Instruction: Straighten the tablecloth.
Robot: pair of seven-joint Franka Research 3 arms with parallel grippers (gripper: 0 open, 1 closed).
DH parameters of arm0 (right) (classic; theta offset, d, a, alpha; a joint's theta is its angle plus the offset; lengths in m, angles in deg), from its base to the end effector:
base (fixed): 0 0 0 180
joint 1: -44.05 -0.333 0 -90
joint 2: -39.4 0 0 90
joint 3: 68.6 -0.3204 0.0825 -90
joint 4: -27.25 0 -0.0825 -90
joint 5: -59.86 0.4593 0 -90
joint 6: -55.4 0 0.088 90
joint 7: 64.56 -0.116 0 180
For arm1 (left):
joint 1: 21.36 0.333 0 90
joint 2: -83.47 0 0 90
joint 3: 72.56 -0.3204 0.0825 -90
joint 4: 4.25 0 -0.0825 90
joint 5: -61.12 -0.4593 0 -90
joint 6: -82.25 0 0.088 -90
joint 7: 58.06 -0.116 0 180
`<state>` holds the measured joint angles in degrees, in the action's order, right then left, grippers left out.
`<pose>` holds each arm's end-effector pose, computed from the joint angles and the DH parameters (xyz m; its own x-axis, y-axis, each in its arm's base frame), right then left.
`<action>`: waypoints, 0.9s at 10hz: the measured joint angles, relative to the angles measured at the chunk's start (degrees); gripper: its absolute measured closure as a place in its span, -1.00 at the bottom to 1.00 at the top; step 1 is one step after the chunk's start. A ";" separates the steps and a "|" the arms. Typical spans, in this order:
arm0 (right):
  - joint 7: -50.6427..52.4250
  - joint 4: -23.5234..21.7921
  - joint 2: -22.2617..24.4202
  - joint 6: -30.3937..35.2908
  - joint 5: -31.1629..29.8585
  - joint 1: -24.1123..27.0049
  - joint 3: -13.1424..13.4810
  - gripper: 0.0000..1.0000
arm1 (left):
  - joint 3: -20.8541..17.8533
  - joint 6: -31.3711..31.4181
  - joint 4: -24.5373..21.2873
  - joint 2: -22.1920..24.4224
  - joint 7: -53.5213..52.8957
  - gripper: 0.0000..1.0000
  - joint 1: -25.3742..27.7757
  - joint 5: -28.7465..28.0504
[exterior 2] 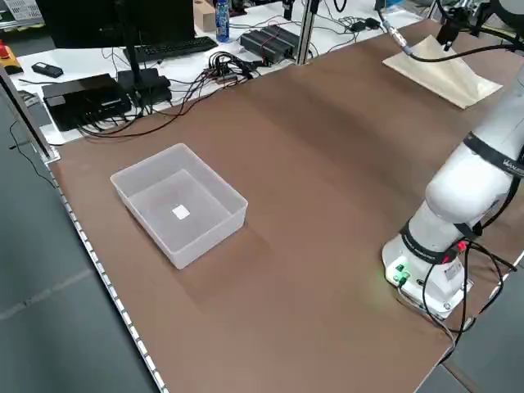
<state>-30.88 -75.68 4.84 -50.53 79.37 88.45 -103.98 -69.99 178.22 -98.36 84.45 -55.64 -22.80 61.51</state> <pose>0.6540 -0.0855 0.2027 0.9576 0.2764 -0.0815 0.1399 -0.6933 -0.7070 0.6322 -0.0452 0.6006 0.9984 -0.0270 0.0492 -0.0274 -0.9996 0.0081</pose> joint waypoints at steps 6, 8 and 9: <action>-9.99 -0.04 0.18 -6.40 0.02 -11.10 -7.91 0.96 | -0.02 0.00 0.00 -0.04 0.00 -1.00 0.01 0.00; -14.73 0.06 0.17 -11.96 0.03 -18.72 -8.38 0.96 | -0.02 0.00 0.00 -0.04 0.00 -1.00 0.01 0.00; -17.10 0.55 0.18 -14.53 0.03 -23.01 -8.51 0.96 | -0.02 0.00 0.00 -0.05 0.00 -1.00 0.01 0.00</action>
<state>-47.98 -75.13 5.03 -65.06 79.40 65.44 -112.48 -70.01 178.22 -98.35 84.40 -55.64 -22.78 61.51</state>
